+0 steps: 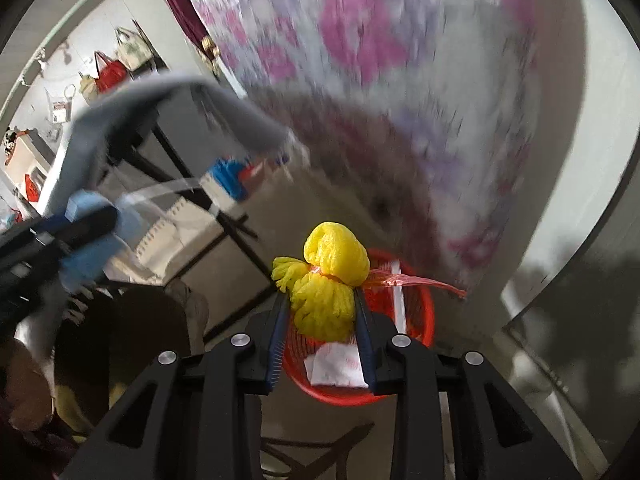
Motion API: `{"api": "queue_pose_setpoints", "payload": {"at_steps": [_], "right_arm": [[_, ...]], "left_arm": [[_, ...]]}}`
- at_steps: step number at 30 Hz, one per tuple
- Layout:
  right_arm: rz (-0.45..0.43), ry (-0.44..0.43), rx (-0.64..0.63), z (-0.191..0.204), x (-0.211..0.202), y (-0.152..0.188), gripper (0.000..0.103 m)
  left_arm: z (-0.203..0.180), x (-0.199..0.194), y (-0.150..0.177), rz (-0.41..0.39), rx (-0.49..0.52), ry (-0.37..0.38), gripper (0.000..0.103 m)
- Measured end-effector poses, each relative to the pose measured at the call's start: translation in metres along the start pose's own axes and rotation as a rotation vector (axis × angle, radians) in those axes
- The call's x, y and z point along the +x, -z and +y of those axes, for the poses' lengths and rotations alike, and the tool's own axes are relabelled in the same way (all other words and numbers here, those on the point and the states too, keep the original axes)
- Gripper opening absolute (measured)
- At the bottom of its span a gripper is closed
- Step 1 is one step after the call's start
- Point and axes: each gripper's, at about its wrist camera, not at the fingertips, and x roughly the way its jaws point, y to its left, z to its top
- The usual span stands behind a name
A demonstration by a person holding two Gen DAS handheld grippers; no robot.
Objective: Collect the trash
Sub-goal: 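Carry blue mask with left gripper while right gripper carries yellow yarn to basket, then open both grippers over the red basket, dropping mask and yarn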
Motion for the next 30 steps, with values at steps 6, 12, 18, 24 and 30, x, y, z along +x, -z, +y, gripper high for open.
{"api": "queue_pose_setpoints", "payload": {"at_steps": [6, 12, 18, 24, 30], "right_arm": [[0.072, -0.016, 0.025, -0.003, 0.038, 0.007, 0.047], [0.006, 0.019, 0.028, -0.017, 0.017, 0.003, 0.052], [-0.057, 0.046, 0.098, -0.045, -0.004, -0.003, 0.054], [-0.083, 0.062, 0.131, -0.060, -0.014, -0.007, 0.054], [-0.075, 0.046, 0.152, -0.069, -0.012, -0.002, 0.055]], "left_arm": [[0.001, 0.010, 0.002, 0.029, 0.001, 0.002, 0.030], [-0.002, 0.019, 0.004, 0.055, 0.010, 0.007, 0.030], [-0.013, 0.034, 0.003, 0.088, 0.038, 0.030, 0.030], [-0.026, 0.052, -0.006, 0.119, 0.062, 0.069, 0.032], [-0.037, 0.066, -0.005, 0.145, 0.095, 0.062, 0.044]]}}
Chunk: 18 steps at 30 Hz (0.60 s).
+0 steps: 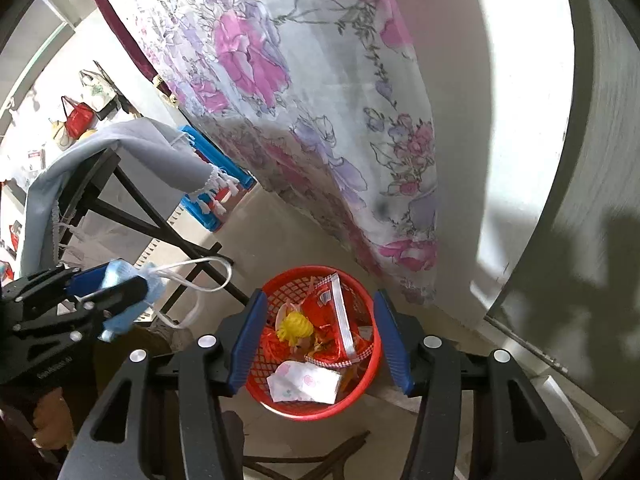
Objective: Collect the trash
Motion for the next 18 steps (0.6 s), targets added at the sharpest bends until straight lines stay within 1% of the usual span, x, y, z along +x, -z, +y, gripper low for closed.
{"api": "queue_pose_setpoints", "payload": {"at_steps": [3, 5, 9, 14, 18], "right_arm": [[0.008, -0.006, 0.005, -0.002, 0.002, 0.002, 0.055], [0.011, -0.014, 0.010, -0.002, 0.003, 0.003, 0.055], [0.009, -0.024, 0.017, -0.002, 0.001, 0.003, 0.055], [0.004, -0.034, 0.009, 0.004, -0.005, 0.002, 0.055], [-0.005, -0.035, -0.012, 0.012, -0.014, -0.003, 0.055]], "left_arm": [[-0.002, 0.005, 0.002, 0.009, 0.001, -0.007, 0.054], [-0.002, 0.004, 0.002, 0.006, 0.002, -0.012, 0.058], [-0.002, 0.000, 0.002, -0.009, 0.005, -0.025, 0.062], [0.001, -0.008, 0.005, -0.018, -0.008, -0.030, 0.064], [0.000, -0.021, 0.008, -0.042, -0.014, -0.038, 0.066]]}}
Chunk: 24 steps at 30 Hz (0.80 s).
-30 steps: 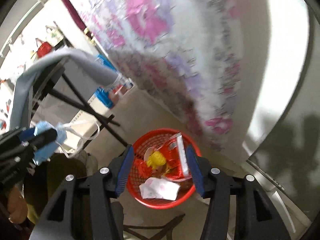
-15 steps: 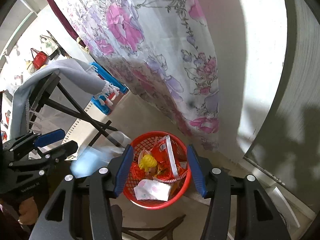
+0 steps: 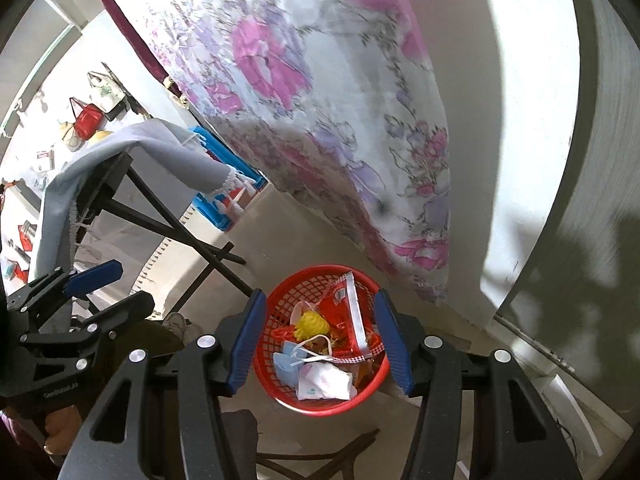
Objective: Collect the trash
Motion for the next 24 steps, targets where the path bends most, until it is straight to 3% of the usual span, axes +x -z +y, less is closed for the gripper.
{"api": "queue_pose_setpoints", "payload": {"at_steps": [11, 24], "right_arm": [[-0.047, -0.002, -0.108, 0.045, -0.046, -0.010, 0.060], [-0.078, -0.017, -0.232, 0.105, -0.113, -0.012, 0.069]], "left_arm": [[0.008, -0.069, 0.008, -0.159, -0.033, -0.051, 0.077], [0.020, -0.134, 0.027, -0.277, -0.097, -0.081, 0.086]]}}
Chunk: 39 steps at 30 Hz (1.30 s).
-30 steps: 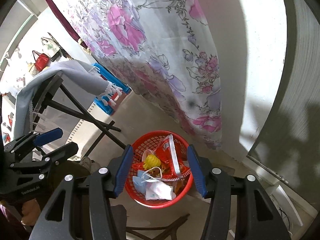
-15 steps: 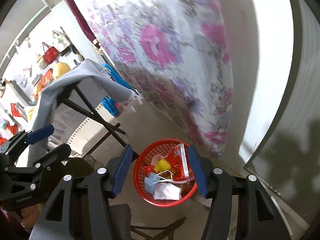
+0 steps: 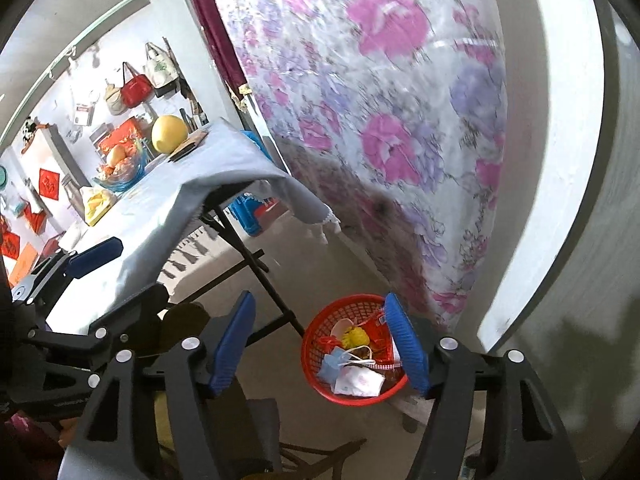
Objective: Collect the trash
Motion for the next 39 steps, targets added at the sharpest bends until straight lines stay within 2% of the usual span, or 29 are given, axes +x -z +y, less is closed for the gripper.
{"api": "queue_pose_setpoints", "payload": {"at_steps": [6, 14, 18, 21, 25, 31, 35, 39], "right_arm": [[0.007, 0.047, -0.049, 0.019, -0.020, 0.003, 0.083], [0.080, 0.110, -0.074, 0.027, -0.014, 0.025, 0.091], [0.126, 0.131, -0.064, 0.024, 0.004, 0.041, 0.091], [0.155, 0.113, -0.042, 0.021, 0.015, 0.050, 0.091], [0.149, 0.107, -0.033, 0.021, 0.020, 0.054, 0.091], [0.137, 0.079, 0.008, 0.026, 0.023, 0.050, 0.094], [0.145, 0.107, 0.015, 0.032, 0.033, 0.044, 0.095], [0.183, 0.155, 0.078, 0.030, 0.045, 0.037, 0.095]], "left_arm": [[0.008, -0.016, 0.007, -0.016, -0.032, 0.005, 0.093], [0.013, -0.006, 0.028, 0.053, -0.063, 0.023, 0.094], [0.011, 0.004, 0.038, 0.090, -0.060, 0.018, 0.094], [0.011, 0.010, 0.043, 0.106, -0.056, 0.015, 0.094], [0.014, 0.014, 0.053, 0.123, -0.051, -0.010, 0.094], [0.029, 0.013, 0.060, 0.130, -0.079, -0.008, 0.094], [0.036, 0.026, 0.064, 0.167, -0.087, 0.008, 0.094], [0.045, 0.041, 0.063, 0.187, -0.083, 0.036, 0.094]]}}
